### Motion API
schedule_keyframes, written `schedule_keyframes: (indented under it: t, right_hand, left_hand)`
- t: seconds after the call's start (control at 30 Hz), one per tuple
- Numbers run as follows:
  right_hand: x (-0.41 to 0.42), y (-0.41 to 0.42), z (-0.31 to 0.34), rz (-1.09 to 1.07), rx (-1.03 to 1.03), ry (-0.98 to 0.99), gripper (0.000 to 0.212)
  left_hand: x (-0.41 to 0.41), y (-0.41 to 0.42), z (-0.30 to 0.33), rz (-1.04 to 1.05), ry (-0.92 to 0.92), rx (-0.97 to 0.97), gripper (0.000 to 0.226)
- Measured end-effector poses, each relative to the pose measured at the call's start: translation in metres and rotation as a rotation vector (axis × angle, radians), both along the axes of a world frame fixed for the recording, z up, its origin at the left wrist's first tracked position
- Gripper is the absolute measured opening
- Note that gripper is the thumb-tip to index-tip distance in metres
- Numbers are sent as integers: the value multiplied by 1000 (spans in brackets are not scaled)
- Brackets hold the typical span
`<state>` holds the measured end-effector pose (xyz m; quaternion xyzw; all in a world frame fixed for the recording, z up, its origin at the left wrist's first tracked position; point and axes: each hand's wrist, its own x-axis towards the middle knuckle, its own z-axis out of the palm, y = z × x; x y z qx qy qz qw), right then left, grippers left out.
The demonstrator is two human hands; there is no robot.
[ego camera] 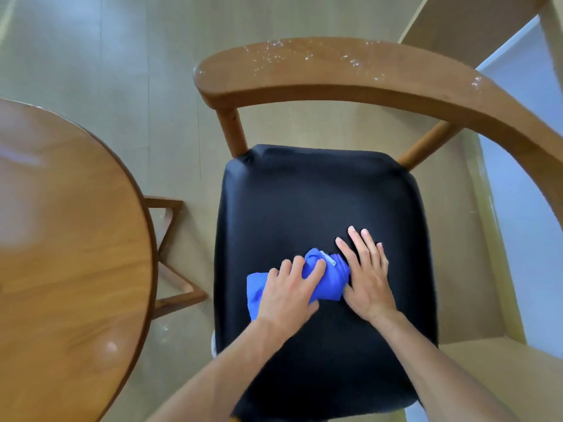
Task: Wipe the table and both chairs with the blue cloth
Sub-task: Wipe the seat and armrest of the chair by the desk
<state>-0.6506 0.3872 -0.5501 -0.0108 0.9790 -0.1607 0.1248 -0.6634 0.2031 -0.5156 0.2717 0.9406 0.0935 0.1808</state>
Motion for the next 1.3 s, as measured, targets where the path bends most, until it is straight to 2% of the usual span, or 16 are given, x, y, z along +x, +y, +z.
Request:
schedule_keyframes:
  t: [0.1, 0.2, 0.23, 0.3, 0.37, 0.4, 0.47, 0.57, 0.63, 0.7, 0.8, 0.87, 1.0, 1.1, 1.2, 1.3]
  right_hand:
    - [-10, 17, 22, 23, -86, -37, 57]
    - [-23, 10, 56, -57, -232, -14, 50]
    - [-22, 0, 66, -26, -273, 6, 48]
    - [-9, -26, 79, 162, -311, 22, 51]
    - [10, -48, 74, 410, -250, 2, 61]
    - [17, -56, 66, 524, -165, -14, 69]
    - [27, -67, 51, 654, 42, -21, 77]
    - [37, -76, 44, 518, 194, 48, 74]
    - [56, -75, 46, 414, 176, 54, 76]
    - [73, -63, 48, 400, 167, 44, 78]
    - [55, -31, 48, 324, 127, 48, 75]
    - [24, -12, 47, 89, 120, 27, 75]
    - [-33, 17, 46, -423, 87, -45, 64]
    - [-35, -15, 46, -605, 27, -59, 65]
    - [5, -77, 45, -538, -32, -74, 68]
    - [64, -107, 50, -61, -38, -87, 83]
  left_hand:
    - [-8, -3, 10, -9, -9, -8, 78]
    - [-4, -12, 21, -96, -238, 34, 72]
    - [-2, -19, 28, -49, -312, 88, 76]
    - [-1, -41, 39, 230, -337, 253, 77]
    - [-5, -72, 38, 513, -237, 312, 67]
    - [-6, -89, 37, 576, -181, 275, 60]
    - [-6, -112, 33, 569, -164, 177, 56]
    - [-6, -113, 29, 448, -201, 138, 62]
    - [-8, -103, 27, 422, -250, 86, 64]
    - [-8, -96, 25, 400, -321, 5, 71]
    - [-4, -90, 25, 309, -386, -140, 88]
    - [-2, -88, 23, 275, -387, -192, 96]
    - [-1, -86, 20, 257, -351, -234, 97]
    - [-1, -85, 20, 261, -356, -229, 97]
    - [-1, -86, 21, 266, -358, -211, 97]
    - [-1, -87, 24, 275, -359, -185, 96]
